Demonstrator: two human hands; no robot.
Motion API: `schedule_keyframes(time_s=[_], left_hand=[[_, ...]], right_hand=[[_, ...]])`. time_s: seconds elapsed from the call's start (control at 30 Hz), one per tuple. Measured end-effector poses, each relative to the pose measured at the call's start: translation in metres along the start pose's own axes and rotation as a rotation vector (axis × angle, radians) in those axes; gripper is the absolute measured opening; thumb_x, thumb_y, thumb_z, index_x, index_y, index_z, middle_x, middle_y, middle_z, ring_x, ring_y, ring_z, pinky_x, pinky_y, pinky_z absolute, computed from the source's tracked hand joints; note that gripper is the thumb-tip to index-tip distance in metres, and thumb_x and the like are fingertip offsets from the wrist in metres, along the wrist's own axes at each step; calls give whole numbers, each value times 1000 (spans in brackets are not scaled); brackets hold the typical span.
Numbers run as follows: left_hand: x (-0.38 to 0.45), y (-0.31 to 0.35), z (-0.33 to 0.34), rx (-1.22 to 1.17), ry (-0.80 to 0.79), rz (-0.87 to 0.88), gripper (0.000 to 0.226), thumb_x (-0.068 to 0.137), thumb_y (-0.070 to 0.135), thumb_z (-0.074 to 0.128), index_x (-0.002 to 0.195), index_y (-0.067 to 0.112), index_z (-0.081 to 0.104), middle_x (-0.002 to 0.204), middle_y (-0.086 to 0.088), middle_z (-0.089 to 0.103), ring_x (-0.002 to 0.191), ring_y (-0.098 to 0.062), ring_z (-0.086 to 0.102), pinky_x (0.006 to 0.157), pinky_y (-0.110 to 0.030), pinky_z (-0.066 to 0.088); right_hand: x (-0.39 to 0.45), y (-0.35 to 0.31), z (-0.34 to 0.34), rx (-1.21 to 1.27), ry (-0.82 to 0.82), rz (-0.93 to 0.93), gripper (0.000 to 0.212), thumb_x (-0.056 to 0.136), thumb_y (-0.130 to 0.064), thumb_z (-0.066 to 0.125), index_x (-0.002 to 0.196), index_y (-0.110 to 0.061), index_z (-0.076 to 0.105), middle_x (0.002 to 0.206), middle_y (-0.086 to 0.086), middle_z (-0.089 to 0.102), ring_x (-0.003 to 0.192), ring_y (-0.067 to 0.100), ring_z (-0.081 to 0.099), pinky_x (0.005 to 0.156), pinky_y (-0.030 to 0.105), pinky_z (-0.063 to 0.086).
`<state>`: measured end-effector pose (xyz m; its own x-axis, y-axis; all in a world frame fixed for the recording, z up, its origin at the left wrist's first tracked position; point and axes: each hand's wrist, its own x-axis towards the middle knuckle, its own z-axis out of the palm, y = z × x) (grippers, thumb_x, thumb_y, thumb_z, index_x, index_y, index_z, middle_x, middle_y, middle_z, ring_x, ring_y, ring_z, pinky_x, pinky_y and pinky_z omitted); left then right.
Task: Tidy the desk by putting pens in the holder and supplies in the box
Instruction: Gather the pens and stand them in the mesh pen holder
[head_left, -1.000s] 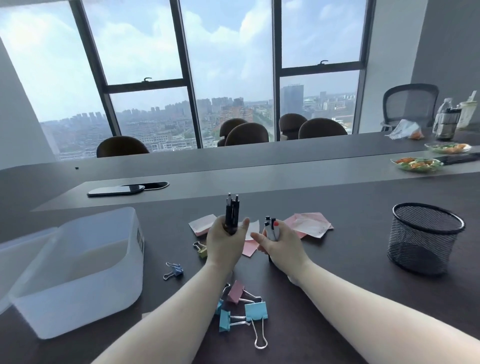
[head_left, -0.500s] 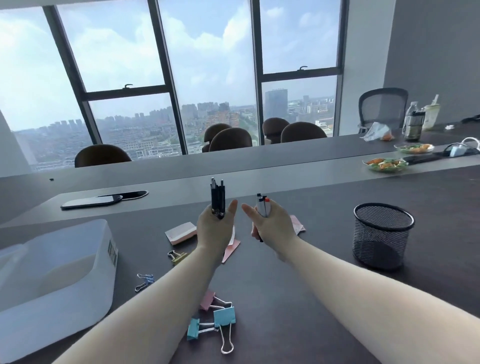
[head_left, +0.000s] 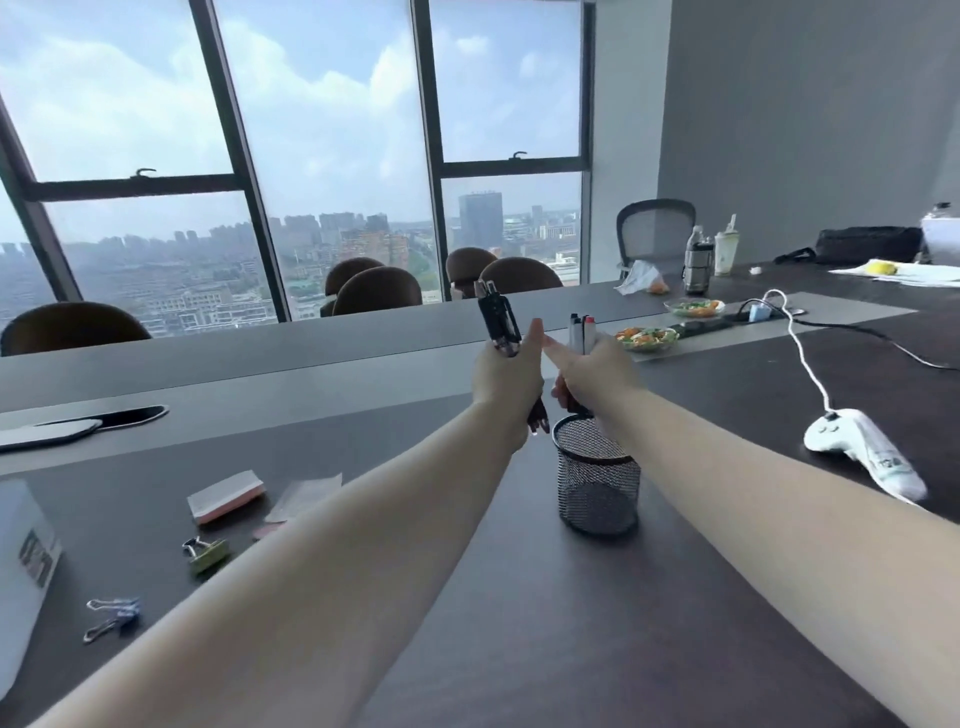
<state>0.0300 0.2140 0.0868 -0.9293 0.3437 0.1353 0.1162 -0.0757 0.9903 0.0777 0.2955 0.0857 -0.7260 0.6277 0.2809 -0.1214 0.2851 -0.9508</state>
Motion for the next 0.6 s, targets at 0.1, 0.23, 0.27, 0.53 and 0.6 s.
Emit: schedule_keyframes(time_s=[0.1, 0.23, 0.27, 0.53, 0.6], left_hand=[[-1, -7, 34, -5, -37, -8, 41, 87, 49, 57, 65, 15, 49, 57, -3, 48, 55, -23, 50, 62, -35, 44], [2, -25, 56, 69, -51, -62, 52, 86, 55, 54, 106, 8, 63, 101, -11, 69, 95, -29, 67, 75, -36, 51], [3, -27, 58, 83, -42, -70, 53, 87, 54, 54, 112, 8, 61, 106, -11, 68, 98, -28, 65, 75, -34, 49], [6, -25, 56, 196, -21, -103, 50, 92, 40, 55, 123, 1, 49, 112, -12, 61, 91, -25, 56, 87, -32, 48], [3, -22, 54, 236, -19, -113, 49, 94, 33, 53, 128, -2, 43, 112, -13, 58, 99, -27, 57, 93, -32, 47]], right_hand=[[8, 18, -18, -28, 38, 57, 25, 88, -23, 62, 76, -10, 44, 60, 5, 49, 45, 16, 47, 47, 27, 42], [19, 38, -29, -122, 68, 87, 19, 81, -24, 57, 68, -15, 46, 63, 5, 52, 57, 21, 47, 59, 35, 37], [21, 40, -28, -133, 53, 88, 18, 81, -24, 56, 68, -16, 47, 67, 5, 54, 61, 21, 49, 63, 37, 39], [23, 42, -23, -180, 70, 71, 28, 85, -19, 53, 61, -19, 38, 59, 2, 44, 55, 19, 40, 61, 38, 37], [22, 42, -22, -193, 77, 61, 26, 86, -23, 52, 64, -18, 39, 60, 1, 43, 56, 20, 40, 59, 35, 35]])
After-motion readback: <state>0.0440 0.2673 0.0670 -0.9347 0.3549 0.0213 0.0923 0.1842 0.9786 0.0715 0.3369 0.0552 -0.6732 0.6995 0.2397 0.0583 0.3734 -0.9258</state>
